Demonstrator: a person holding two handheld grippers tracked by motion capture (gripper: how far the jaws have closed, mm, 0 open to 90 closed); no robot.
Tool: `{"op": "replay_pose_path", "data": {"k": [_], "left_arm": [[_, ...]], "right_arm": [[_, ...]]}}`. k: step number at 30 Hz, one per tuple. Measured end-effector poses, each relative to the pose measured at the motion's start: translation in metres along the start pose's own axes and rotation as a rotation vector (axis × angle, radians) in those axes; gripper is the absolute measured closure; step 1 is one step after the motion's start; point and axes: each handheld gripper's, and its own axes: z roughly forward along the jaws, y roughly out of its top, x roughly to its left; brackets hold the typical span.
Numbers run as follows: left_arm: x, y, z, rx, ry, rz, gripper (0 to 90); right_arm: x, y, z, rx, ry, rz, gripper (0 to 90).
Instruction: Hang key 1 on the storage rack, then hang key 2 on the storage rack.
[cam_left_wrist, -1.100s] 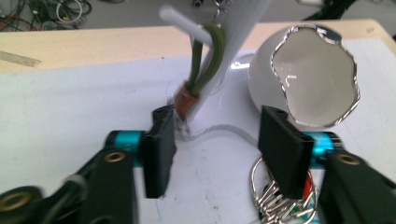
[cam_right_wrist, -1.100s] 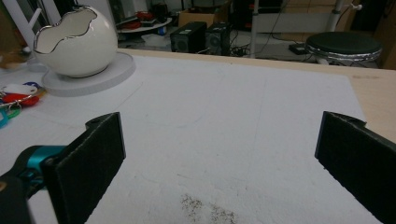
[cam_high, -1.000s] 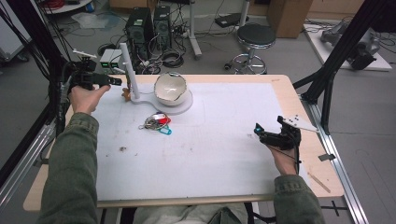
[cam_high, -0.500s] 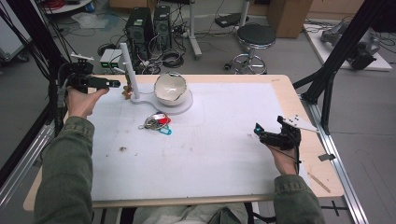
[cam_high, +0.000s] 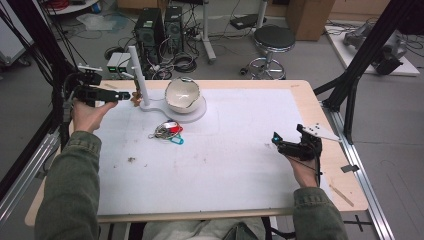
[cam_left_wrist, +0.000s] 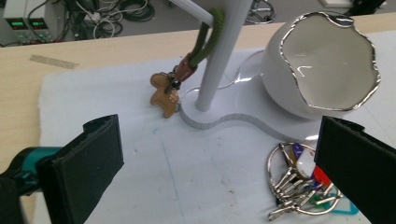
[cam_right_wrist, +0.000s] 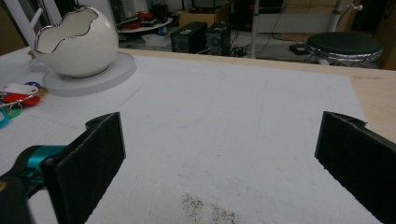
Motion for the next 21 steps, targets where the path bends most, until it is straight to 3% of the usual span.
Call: {"op": "replay_pose_path", "data": {"k": [21], "left_arm": [[-0.048, -0.012, 0.009, 0.011, -0.082, 0.130, 1.6]], "right_arm": [[0.000, 0.000, 0.000, 0.000, -0.001, -0.003, 0.8]]}}
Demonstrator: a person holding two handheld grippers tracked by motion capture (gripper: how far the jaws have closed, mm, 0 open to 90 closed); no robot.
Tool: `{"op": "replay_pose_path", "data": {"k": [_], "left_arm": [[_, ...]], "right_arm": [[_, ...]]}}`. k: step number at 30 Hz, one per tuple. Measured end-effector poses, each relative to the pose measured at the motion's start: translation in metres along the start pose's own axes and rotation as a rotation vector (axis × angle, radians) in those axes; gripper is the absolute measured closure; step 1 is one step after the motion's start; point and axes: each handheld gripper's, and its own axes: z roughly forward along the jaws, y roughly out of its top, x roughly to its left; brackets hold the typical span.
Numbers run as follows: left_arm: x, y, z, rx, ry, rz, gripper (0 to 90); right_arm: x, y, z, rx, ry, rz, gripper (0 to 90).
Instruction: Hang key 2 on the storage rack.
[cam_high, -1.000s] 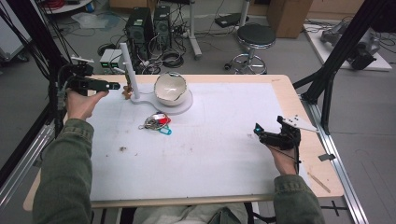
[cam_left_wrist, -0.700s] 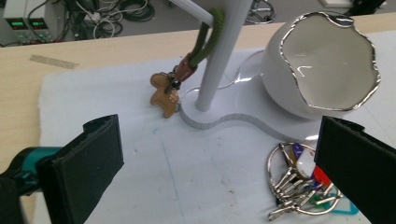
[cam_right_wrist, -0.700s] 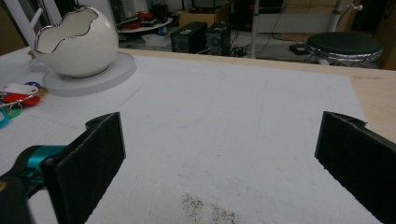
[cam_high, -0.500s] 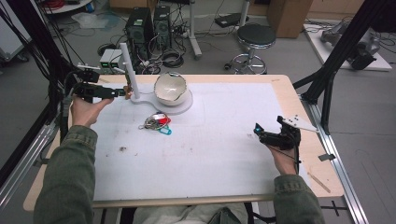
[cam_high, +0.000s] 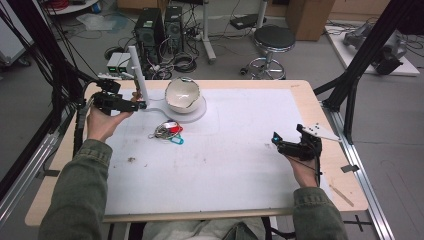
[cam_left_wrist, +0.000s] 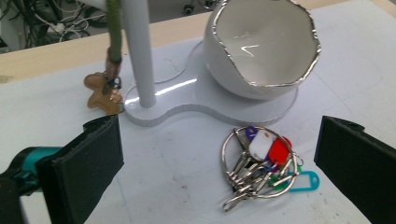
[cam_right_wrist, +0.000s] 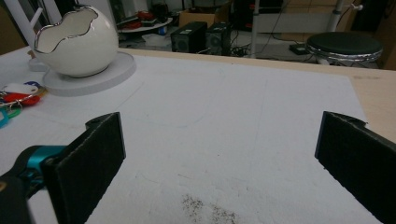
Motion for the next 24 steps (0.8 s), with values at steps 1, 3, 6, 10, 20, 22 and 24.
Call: {"op": "replay_pose_path", "data": {"k": [1, 3, 6, 10, 20, 22, 24], "left_arm": [[-0.002, 0.000, 0.001, 0.003, -0.002, 0.008, 1.6], [-0.006, 0.000, 0.002, 0.003, -0.014, 0.017, 1.6], [-0.012, -0.002, 0.006, 0.008, -0.028, 0.032, 1.6], [-0.017, -0.005, 0.013, 0.019, -0.045, 0.040, 1.7], [-0.032, -0.013, 0.031, 0.064, -0.060, 0.085, 1.7], [-0.036, -0.015, 0.036, 0.079, -0.064, 0.097, 1.7], [-0.039, -0.016, 0.041, 0.092, -0.067, 0.108, 1.7]], "right_arm": [[0.000, 0.000, 0.000, 0.000, -0.002, 0.000, 0.8], [0.000, 0.000, 0.000, 0.001, -0.002, 0.001, 0.8], [0.000, 0.000, 0.000, 0.002, 0.000, 0.000, 0.8], [0.000, 0.000, 0.000, 0.000, -0.002, -0.001, 0.8], [0.000, 0.000, 0.000, -0.002, -0.001, 0.000, 0.8], [0.000, 0.000, 0.000, -0.002, 0.000, 0.000, 0.8], [0.000, 0.000, 0.000, -0.002, 0.000, 0.000, 0.8]]}}
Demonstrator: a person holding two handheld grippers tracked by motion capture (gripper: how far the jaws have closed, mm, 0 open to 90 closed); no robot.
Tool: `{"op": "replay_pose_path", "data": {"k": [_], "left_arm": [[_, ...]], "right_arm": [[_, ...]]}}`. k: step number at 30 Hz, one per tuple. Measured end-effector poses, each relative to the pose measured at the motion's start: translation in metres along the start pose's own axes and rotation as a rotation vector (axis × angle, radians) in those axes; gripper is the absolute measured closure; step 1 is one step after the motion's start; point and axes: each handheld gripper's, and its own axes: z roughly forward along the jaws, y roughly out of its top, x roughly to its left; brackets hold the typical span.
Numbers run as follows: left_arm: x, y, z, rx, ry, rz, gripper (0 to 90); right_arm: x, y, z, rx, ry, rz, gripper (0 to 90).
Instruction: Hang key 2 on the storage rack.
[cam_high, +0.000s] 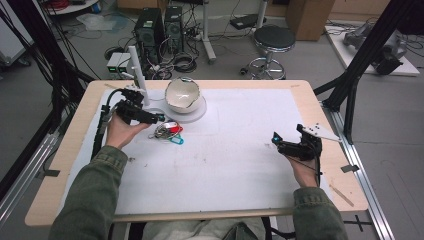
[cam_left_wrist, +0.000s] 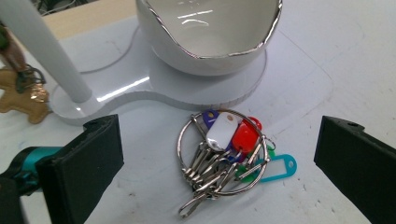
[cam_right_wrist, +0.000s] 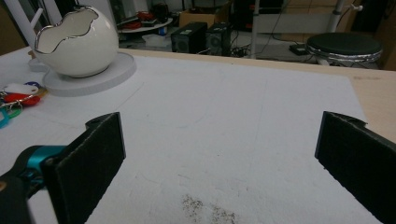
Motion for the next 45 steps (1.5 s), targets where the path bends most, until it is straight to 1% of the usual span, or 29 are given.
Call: {"op": "replay_pose_path", "data": {"k": [2, 4, 9, 13, 15, 16, 18, 20, 21, 24, 27, 32, 36, 43, 45], "left_arm": [[-0.003, 0.000, 0.003, 0.012, 0.002, 0.016, 1.7], [-0.006, 0.000, 0.007, 0.018, -0.005, 0.022, 1.7], [-0.013, -0.001, 0.014, 0.041, -0.008, 0.052, 1.7], [-0.018, -0.003, 0.019, 0.058, -0.022, 0.083, 1.7], [-0.021, -0.004, 0.022, 0.074, -0.035, 0.100, 2.2], [-0.023, -0.004, 0.024, 0.081, -0.035, 0.108, 2.6], [-0.025, -0.005, 0.027, 0.090, -0.041, 0.116, 2.6], [-0.027, -0.006, 0.029, 0.094, -0.046, 0.121, 2.6], [-0.028, -0.007, 0.031, 0.093, -0.047, 0.115, 2.6], [-0.030, -0.010, 0.035, 0.105, -0.051, 0.119, 2.6], [-0.032, -0.012, 0.038, 0.124, -0.049, 0.136, 2.6], [-0.036, -0.014, 0.042, 0.133, -0.068, 0.148, 2.6], [-0.036, -0.016, 0.046, 0.155, -0.067, 0.159, 2.5], [-0.038, -0.020, 0.053, 0.178, -0.070, 0.160, 2.6], [-0.038, -0.021, 0.055, 0.192, -0.082, 0.158, 2.6]], "right_arm": [[0.000, 0.000, 0.000, -0.001, 0.001, 0.000, 0.9], [0.000, 0.000, 0.000, 0.002, 0.000, 0.003, 0.8], [0.000, 0.000, 0.000, 0.001, 0.001, 0.001, 0.8], [0.000, 0.000, 0.000, 0.001, 0.000, 0.002, 0.8], [-0.001, 0.000, 0.000, 0.000, 0.000, 0.001, 0.8], [0.000, 0.000, 0.000, -0.001, -0.001, 0.001, 0.8], [0.000, 0.000, 0.000, 0.000, 0.000, 0.002, 0.8], [-0.001, 0.000, 0.000, 0.000, -0.001, 0.001, 0.8], [-0.001, 0.000, 0.000, 0.000, -0.001, 0.001, 0.8], [-0.001, 0.000, 0.000, 0.001, -0.001, 0.002, 0.8], [-0.001, 0.000, 0.000, 0.000, -0.001, 0.001, 0.8], [-0.001, 0.000, 0.000, 0.000, -0.002, 0.000, 0.8], [-0.001, 0.000, -0.001, 0.000, -0.003, 0.005, 0.8], [-0.001, 0.000, 0.000, 0.003, -0.002, 0.001, 0.8], [-0.001, 0.000, 0.000, 0.003, -0.002, 0.003, 0.8]]}}
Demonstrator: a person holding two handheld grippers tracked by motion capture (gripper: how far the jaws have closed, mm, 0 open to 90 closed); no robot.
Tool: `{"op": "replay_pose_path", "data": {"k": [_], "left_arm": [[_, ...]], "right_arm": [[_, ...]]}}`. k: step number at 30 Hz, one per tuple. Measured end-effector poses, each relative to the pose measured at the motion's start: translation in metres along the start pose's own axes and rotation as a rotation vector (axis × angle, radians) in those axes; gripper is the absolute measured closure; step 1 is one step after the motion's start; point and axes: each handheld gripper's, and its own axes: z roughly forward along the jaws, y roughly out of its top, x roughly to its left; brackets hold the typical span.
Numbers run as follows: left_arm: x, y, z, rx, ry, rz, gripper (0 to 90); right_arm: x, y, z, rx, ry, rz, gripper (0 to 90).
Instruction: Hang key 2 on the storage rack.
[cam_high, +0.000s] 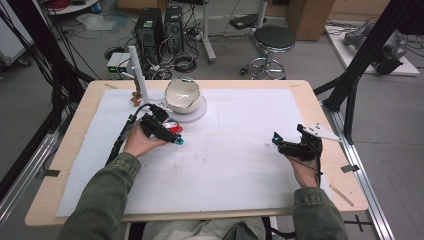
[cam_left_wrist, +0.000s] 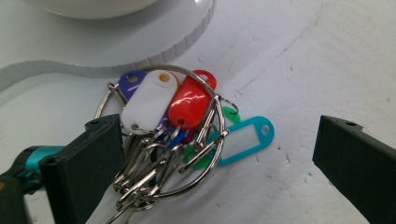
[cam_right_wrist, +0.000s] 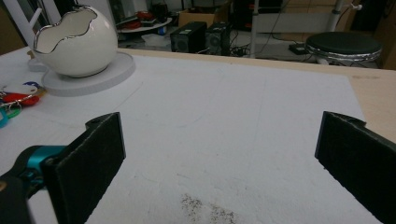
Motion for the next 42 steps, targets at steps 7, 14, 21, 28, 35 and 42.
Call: {"op": "replay_pose_path", "data": {"k": [7, 14, 21, 28, 35, 42], "left_arm": [[-0.001, -0.001, 0.006, 0.028, -0.013, 0.018, 4.4], [0.001, -0.002, 0.010, 0.049, -0.036, 0.014, 11.0], [0.000, -0.004, 0.013, 0.065, -0.023, 0.051, 25.8], [0.006, -0.005, 0.011, 0.072, 0.021, 0.055, 54.5], [0.003, -0.005, 0.011, 0.088, 0.052, 0.094, 64.1], [0.002, -0.005, 0.010, 0.080, 0.101, 0.131, 75.3]], "right_arm": [[0.000, 0.000, 0.000, 0.001, -0.003, -0.006, 0.8], [0.000, 0.000, 0.000, 0.008, -0.002, 0.000, 0.8], [0.000, 0.000, 0.000, 0.008, -0.001, 0.005, 0.8], [0.000, 0.000, 0.000, 0.009, -0.002, 0.003, 0.9], [0.000, 0.000, 0.000, 0.006, -0.002, -0.003, 0.8], [0.000, 0.000, 0.000, 0.009, -0.002, 0.002, 0.8]]}}
